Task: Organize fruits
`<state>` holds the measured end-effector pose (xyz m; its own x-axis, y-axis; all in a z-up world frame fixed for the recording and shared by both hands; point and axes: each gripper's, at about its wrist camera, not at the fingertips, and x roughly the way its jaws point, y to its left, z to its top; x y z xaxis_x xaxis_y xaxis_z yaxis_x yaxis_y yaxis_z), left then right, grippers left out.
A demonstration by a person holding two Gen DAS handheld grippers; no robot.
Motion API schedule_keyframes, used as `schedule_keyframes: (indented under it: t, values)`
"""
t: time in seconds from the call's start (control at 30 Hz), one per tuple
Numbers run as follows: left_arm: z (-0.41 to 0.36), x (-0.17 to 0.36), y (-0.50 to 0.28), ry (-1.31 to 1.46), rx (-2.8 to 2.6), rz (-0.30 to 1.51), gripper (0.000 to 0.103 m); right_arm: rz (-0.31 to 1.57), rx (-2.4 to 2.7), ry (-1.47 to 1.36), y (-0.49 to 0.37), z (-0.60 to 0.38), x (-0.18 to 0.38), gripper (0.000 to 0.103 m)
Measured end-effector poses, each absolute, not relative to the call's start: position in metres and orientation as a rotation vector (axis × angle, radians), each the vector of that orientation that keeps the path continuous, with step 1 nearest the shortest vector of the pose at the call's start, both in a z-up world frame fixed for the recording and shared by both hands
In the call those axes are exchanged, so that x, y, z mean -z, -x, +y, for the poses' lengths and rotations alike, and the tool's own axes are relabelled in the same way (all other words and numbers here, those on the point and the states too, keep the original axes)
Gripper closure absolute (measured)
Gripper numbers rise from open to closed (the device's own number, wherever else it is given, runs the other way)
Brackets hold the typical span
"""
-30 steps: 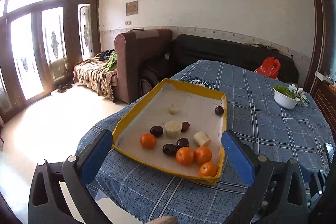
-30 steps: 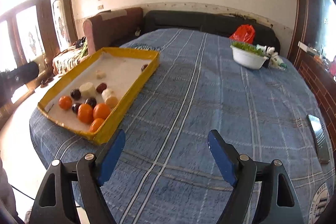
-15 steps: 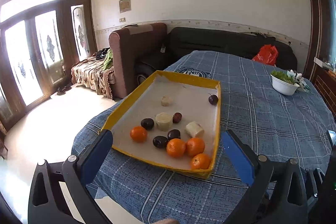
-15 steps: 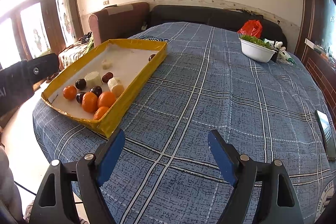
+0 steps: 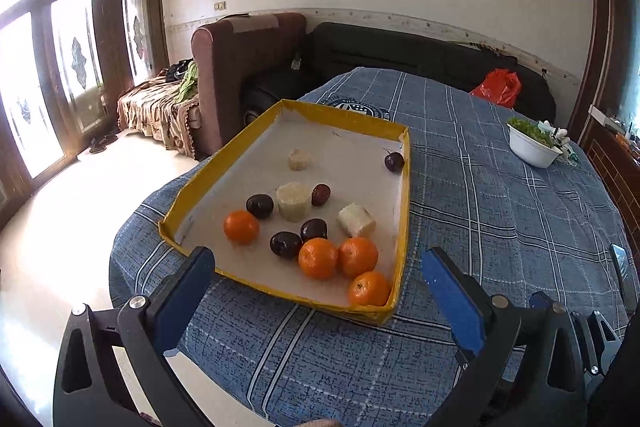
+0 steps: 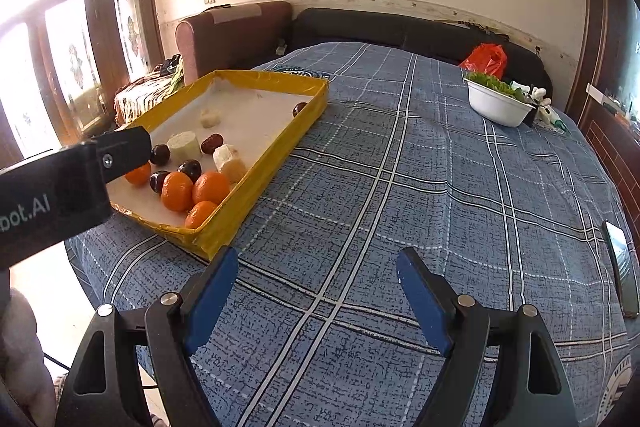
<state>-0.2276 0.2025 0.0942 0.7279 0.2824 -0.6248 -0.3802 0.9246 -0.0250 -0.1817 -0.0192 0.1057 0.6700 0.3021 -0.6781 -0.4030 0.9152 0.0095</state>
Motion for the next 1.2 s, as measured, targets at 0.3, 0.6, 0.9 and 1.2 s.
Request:
schedule_keyframes:
  t: [0.3, 0.6, 0.9, 1.2]
  values:
    - [0.206, -0.089, 0.224, 0.177, -0.367, 0.681, 0.0, 0.743, -0.403, 0.151, 0.182, -0.016, -0.103, 0.017]
    - [0.205, -0.084, 0.221, 0.187, -0.335, 0.707, 0.0, 0.744, -0.398, 0.15, 0.181, -0.015, -0.103, 0.017]
    - [0.21, -0.082, 0.222, 0.217, -0.328, 0.715, 0.0, 0.745, -0.389, 0.15, 0.18, -0.016, -0.102, 0.015]
    - [0.212, -0.077, 0.218, 0.243, -0.296, 0.738, 0.0, 0.739, -0.394, 0.161, 0.182, -0.013, -0.102, 0.015]
